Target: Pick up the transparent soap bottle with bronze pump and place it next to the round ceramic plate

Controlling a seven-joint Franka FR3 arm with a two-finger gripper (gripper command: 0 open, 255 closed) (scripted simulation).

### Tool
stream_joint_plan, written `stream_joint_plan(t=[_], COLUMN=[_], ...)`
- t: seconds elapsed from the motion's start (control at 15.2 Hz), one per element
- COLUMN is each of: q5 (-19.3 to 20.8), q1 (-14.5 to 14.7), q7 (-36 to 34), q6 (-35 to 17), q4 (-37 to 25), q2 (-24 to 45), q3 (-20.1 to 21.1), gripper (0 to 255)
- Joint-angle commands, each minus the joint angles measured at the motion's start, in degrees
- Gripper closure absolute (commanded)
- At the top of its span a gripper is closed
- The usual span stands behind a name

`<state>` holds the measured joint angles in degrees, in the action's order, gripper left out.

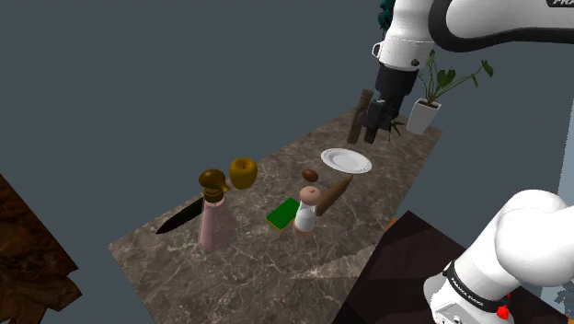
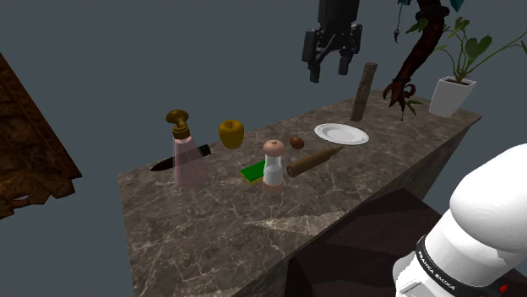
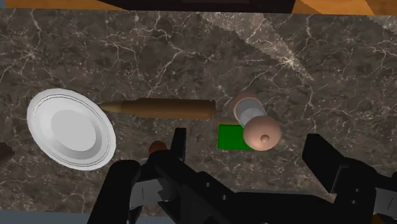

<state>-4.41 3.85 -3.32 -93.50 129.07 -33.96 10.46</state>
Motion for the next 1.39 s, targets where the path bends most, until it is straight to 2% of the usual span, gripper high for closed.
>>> stream_joint_plan(t=[0.0,0.33,0.66,0.99,1.32], q5=[-1.05,-2.05,-1.10,2.18,7.64], q1=[0.64,1.67,2.46,3.68,6.35], q7=[-2.64,-8.59,-14.92,-21.83,-29.03], q6=[-1.98,-6.00,-9.33,-11.55,-12.09], q4=[-0.86,-5.06,-10.93,-18.59,-28.34], q2=[2.52,9.99,18.64,28.54,39.68], q3=[2.28,7.36,12.25,16.60,19.67], gripper=[0,0,0,0,0])
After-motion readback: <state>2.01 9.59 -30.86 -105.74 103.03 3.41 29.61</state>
